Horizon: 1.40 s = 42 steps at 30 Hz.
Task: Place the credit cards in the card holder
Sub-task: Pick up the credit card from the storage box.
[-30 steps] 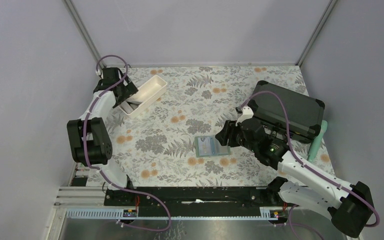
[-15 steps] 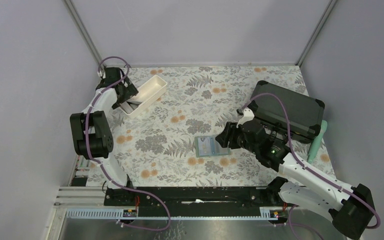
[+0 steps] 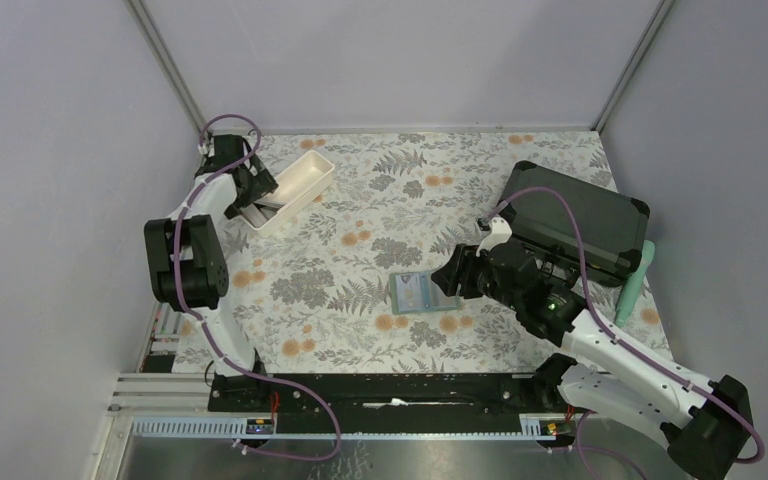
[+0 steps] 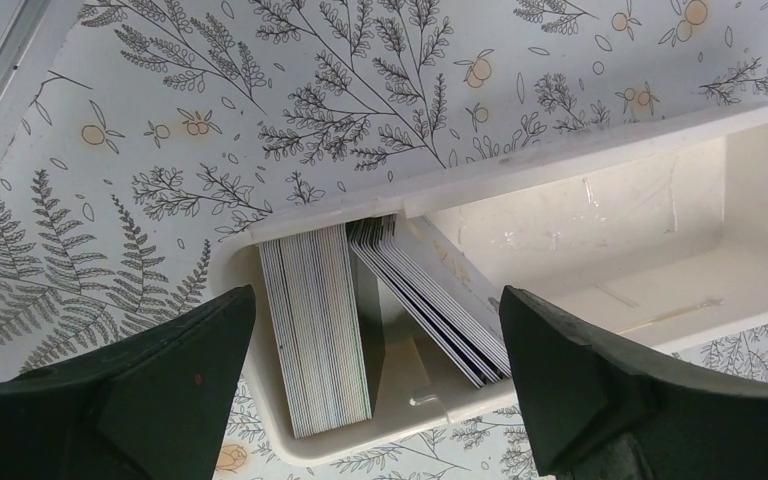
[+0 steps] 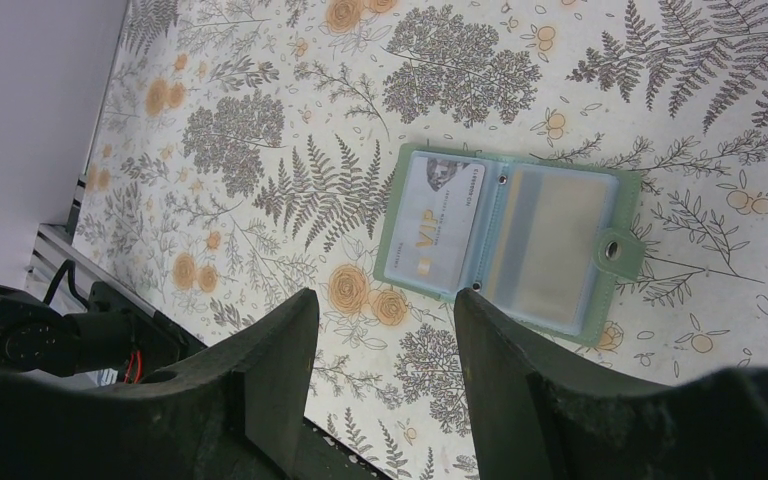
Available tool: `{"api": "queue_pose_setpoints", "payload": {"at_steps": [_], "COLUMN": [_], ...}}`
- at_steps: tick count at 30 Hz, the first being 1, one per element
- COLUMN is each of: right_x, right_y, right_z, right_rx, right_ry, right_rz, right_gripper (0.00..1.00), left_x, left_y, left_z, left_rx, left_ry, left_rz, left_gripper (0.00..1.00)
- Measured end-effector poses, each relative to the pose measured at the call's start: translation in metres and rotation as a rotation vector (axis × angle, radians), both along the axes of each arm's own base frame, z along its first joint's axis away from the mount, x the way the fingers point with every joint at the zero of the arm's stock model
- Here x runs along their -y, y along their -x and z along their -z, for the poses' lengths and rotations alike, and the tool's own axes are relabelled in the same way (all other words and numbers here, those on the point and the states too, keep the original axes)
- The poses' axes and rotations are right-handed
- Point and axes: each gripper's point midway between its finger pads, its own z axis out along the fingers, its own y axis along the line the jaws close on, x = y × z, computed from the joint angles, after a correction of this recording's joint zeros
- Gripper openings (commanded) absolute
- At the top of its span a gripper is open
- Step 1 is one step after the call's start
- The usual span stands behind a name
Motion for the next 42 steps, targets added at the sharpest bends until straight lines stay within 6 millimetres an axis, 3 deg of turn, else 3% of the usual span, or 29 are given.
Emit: {"api": "queue_pose_setpoints", "payload": {"at_steps": [29, 42], "right_x": [0.002, 0.002], "right_y": [0.005, 0.006], "right_z": [0.000, 0.001], "right_rx": [-0.010, -0.016], "right_ry": [-0.026, -0.028], "right_rz": [0.009, 0.009], "right_gripper": [0.60, 0.59], "left_x": [0.000, -0.001], "left_y": [-0.013, -0.012], "left_z": [0.020, 0.016], "left_rx": [-0.042, -0.036], "left_ry": [-0.002, -0.002], "left_rz": [0.015, 0.015], "left_gripper": [0.99, 0.95]}}
